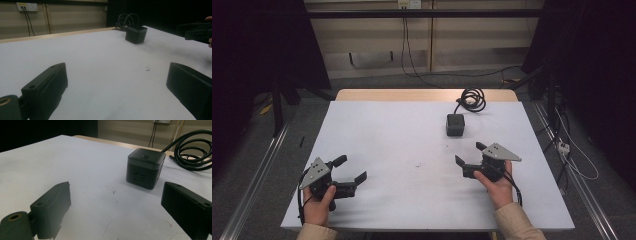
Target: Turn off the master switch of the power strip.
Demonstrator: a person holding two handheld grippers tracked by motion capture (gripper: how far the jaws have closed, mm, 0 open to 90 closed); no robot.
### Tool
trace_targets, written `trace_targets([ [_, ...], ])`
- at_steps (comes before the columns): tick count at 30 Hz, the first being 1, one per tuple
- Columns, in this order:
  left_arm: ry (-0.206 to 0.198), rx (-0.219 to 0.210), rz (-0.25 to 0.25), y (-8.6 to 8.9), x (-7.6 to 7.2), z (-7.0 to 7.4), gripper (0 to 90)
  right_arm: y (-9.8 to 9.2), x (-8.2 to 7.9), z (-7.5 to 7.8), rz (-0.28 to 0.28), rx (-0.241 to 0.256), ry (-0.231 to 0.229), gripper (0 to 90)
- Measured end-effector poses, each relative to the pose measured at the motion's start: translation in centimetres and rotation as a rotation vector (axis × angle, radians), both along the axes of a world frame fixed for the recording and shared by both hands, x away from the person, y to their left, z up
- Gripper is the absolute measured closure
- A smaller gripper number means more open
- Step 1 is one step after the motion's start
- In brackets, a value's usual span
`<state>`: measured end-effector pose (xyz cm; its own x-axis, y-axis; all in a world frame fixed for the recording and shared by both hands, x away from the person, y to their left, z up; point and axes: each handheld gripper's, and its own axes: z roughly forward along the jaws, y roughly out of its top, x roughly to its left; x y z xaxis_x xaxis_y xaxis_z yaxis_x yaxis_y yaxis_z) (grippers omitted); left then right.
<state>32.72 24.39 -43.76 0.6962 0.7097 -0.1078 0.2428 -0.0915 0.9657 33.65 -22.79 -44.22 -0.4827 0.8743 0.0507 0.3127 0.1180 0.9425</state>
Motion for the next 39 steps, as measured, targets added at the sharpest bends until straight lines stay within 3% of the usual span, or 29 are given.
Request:
trace_targets([
  [10, 0.001, -0.003, 0.001, 0.0, 0.0, 0.0, 3.3, -0.2, 1.3, 0.2, -0.026, 0.019, 0.023, 8.5],
  [24, 0.002, -0.004, 0.005, 0.2, 0.1, 0.0, 3.3, 0.0, 2.7, 0.6, -0.003, 0.009, 0.060, 8.8],
  [39, 0.000, -0.008, 0.004, 0.2, 0.0, 0.0, 3.3, 0.2, 3.9, 1.3, -0.004, -0.023, 0.049, 8.8],
])
